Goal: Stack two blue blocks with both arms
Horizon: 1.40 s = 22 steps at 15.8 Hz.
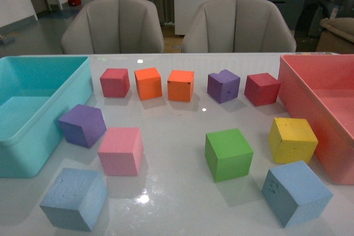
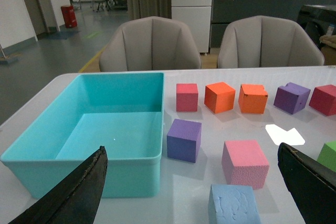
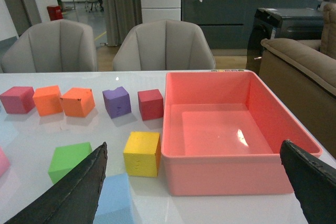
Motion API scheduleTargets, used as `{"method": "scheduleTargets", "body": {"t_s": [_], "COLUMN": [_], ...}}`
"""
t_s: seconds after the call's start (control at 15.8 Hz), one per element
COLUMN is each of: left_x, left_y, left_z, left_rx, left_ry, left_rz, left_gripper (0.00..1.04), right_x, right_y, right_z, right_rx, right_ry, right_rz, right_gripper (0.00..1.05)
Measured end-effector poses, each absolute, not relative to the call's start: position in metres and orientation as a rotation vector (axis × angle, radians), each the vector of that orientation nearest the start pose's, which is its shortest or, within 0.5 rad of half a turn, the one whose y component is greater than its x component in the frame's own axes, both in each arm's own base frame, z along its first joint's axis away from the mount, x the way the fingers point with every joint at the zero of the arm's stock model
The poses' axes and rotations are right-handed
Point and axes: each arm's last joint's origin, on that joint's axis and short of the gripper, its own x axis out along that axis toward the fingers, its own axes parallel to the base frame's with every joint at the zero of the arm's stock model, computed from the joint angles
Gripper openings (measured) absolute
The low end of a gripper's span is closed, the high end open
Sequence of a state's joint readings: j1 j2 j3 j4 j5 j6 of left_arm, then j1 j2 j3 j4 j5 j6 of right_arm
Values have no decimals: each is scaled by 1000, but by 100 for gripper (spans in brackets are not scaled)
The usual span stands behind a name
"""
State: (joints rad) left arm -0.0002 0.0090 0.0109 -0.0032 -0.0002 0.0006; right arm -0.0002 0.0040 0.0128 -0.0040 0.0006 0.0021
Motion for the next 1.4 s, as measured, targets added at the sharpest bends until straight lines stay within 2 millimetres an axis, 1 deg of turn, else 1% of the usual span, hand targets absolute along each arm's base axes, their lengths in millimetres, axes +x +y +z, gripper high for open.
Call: {"method": "scheduleTargets", "body": {"t_s": [1.4], "left_x": [98], "left_y": [0], "left_z": [166], "left_rx": [1], "left_ry": [2], "left_rz": [0], "left_gripper": [98], "right_x": [97], "right_y": [0], "right_z": [167], "right_rx": [2], "right_ry": [-5], "right_rz": [0], "right_gripper": [98]}}
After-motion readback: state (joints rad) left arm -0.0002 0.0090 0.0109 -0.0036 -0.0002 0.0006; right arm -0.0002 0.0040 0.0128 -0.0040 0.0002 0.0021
